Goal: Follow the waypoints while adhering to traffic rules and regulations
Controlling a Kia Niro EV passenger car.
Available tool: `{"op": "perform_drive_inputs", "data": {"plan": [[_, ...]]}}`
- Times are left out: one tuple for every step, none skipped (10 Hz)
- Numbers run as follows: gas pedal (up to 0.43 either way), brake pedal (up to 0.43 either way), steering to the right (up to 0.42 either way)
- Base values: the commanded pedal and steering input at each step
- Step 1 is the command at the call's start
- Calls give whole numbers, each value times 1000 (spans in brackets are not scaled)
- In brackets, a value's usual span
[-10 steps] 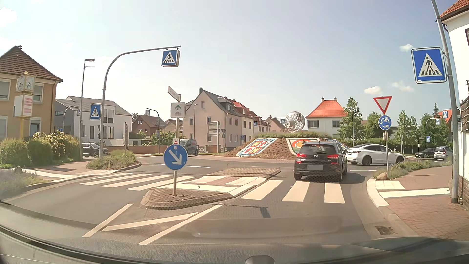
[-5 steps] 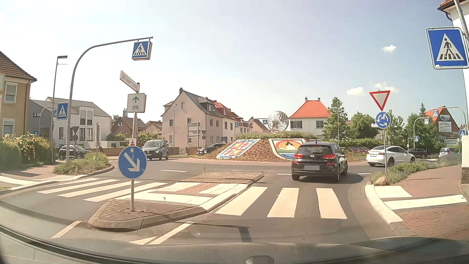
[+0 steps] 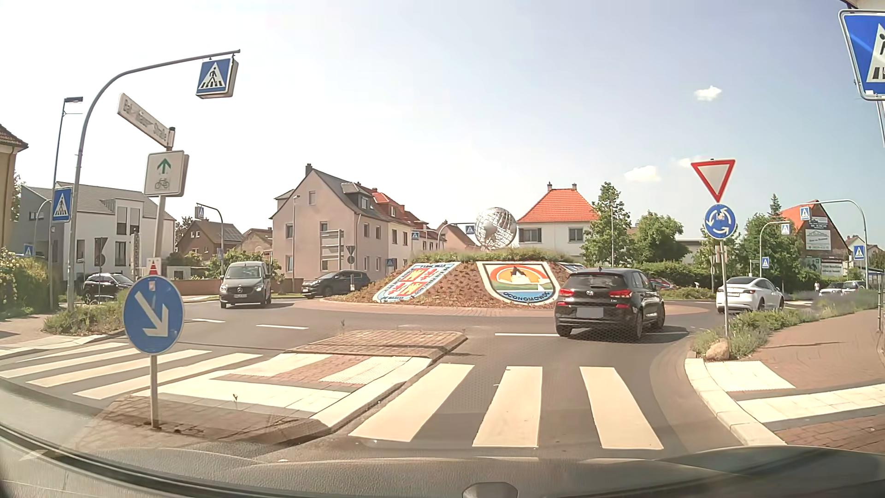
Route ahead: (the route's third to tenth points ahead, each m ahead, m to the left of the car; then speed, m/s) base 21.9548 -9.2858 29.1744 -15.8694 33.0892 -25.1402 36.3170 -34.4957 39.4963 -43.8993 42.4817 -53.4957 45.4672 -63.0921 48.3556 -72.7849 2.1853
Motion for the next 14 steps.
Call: {"op": "perform_drive_inputs", "data": {"plan": [[0, 146, 222], [0, 98, 220], [0, 0, 218], [0, 0, 215], [0, 0, 206], [0, 0, 195], [0, 0, 178], [0, 0, 162], [0, 0, 150], [20, 0, 140], [28, 0, 127], [28, 0, 116], [28, 0, 113], [28, 0, 113]]}}
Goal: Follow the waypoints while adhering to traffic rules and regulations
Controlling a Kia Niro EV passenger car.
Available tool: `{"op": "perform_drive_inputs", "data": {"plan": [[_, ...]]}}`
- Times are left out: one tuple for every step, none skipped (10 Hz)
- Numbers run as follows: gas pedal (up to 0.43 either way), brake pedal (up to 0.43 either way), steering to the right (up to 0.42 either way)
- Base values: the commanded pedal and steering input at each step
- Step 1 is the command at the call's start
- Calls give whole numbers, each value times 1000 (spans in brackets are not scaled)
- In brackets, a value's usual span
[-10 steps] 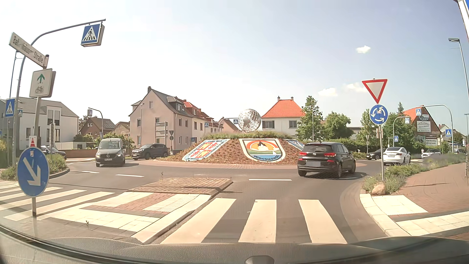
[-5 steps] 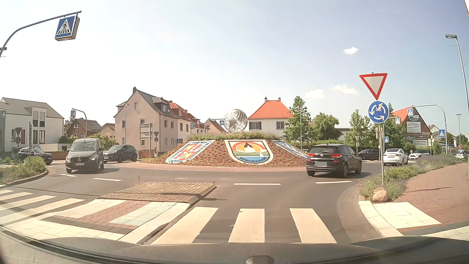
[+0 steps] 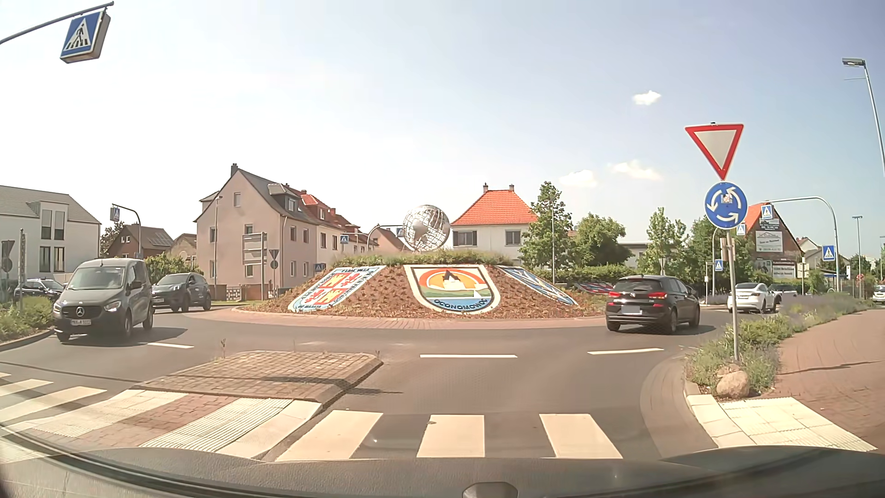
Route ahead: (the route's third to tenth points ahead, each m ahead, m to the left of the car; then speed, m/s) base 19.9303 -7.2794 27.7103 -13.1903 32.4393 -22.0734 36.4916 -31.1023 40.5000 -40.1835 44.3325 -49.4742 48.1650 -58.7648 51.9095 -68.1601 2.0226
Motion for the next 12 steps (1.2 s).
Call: {"op": "perform_drive_inputs", "data": {"plan": [[28, 0, 113], [28, 0, 113], [28, 0, 113], [28, 0, 111], [28, 0, 107], [28, 0, 99], [28, 0, 88], [0, 0, 78], [0, 0, 75], [0, 0, 75], [0, 0, 74], [0, 0, 74]]}}
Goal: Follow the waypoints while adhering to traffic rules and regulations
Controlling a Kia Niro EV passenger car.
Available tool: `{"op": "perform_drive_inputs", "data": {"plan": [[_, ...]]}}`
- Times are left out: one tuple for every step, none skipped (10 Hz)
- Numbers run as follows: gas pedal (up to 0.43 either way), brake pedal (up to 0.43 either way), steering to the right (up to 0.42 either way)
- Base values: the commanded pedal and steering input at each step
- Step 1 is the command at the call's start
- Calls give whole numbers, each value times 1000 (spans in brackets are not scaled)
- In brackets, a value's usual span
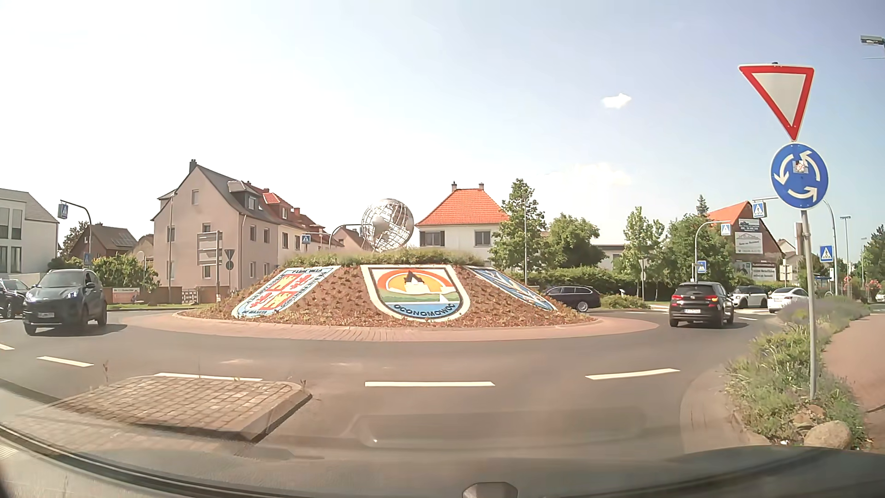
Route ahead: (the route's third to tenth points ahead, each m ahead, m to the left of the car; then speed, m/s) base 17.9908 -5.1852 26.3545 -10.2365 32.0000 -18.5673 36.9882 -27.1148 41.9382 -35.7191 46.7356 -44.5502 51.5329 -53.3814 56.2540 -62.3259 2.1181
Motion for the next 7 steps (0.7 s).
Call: {"op": "perform_drive_inputs", "data": {"plan": [[0, 6, 74], [0, 30, 75], [0, 43, 75], [0, 55, 75], [0, 73, 74], [0, 79, 74], [0, 85, 74]]}}
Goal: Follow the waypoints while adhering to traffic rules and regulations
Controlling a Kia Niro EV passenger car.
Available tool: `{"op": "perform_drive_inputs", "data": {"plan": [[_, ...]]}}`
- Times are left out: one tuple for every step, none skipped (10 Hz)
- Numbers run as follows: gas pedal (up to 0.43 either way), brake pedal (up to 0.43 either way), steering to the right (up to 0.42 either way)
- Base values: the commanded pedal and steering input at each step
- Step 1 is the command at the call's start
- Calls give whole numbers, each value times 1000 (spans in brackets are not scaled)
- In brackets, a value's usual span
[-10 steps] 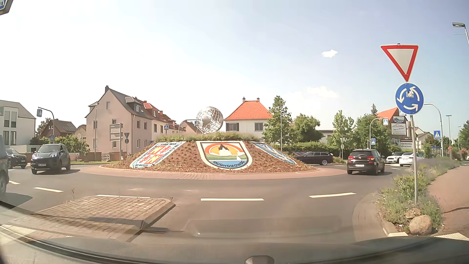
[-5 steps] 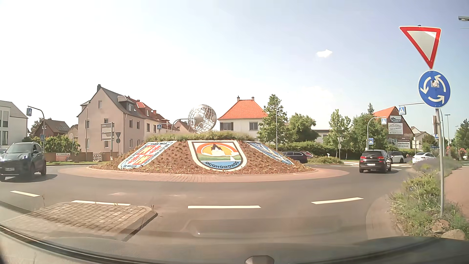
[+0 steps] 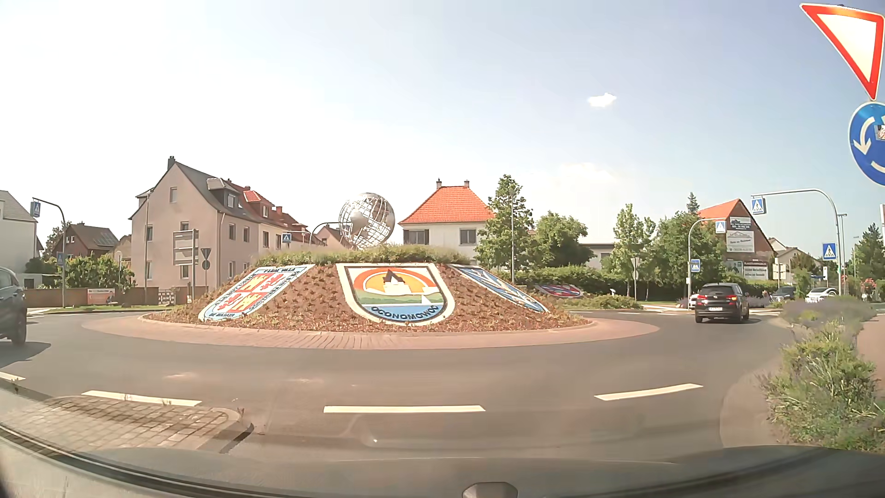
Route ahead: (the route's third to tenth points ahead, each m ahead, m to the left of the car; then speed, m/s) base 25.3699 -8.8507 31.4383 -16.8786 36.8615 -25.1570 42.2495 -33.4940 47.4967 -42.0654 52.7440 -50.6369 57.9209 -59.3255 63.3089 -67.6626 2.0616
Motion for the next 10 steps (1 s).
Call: {"op": "perform_drive_inputs", "data": {"plan": [[0, 91, 75], [0, 110, 74], [0, 146, 75], [0, 177, 76], [0, 189, 76], [0, 207, 76], [0, 220, 75], [0, 220, 75], [0, 213, 75], [0, 207, 75]]}}
